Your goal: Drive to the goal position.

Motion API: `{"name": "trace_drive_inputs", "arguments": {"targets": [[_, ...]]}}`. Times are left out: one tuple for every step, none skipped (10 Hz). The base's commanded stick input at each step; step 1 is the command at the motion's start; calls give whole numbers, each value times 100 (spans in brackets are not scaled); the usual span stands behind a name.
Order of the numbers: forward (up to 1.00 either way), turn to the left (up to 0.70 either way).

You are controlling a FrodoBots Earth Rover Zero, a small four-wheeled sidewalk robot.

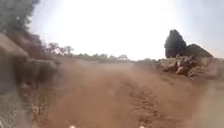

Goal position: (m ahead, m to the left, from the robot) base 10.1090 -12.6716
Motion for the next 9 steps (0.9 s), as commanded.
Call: {"name": "trace_drive_inputs", "arguments": {"targets": [[70, 0], [70, 0], [70, 0], [70, 0], [70, 0], [70, 0], [70, 0], [70, 0], [70, 0]]}}
